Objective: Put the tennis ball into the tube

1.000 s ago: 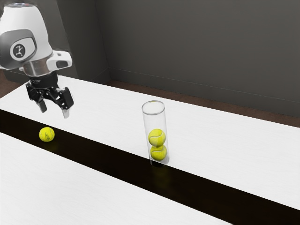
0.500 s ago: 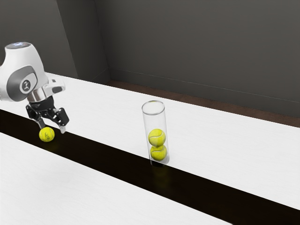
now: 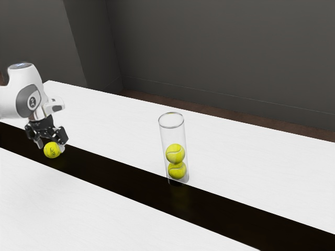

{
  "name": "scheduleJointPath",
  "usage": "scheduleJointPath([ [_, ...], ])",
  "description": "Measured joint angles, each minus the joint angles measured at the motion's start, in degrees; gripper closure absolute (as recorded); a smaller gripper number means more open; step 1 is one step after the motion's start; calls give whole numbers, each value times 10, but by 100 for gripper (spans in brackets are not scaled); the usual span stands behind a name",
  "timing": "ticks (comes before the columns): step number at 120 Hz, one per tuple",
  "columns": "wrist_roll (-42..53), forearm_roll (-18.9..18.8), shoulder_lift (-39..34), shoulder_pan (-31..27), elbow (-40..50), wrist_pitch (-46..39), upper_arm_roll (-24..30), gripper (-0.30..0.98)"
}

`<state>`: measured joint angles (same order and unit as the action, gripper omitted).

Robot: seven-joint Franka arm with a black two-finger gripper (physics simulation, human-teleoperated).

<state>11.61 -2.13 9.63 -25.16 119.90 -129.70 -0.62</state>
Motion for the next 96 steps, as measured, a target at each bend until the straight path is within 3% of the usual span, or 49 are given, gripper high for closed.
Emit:
scheduleJointPath([
  [96,47,5,179,-51,-175,-9,1,0],
])
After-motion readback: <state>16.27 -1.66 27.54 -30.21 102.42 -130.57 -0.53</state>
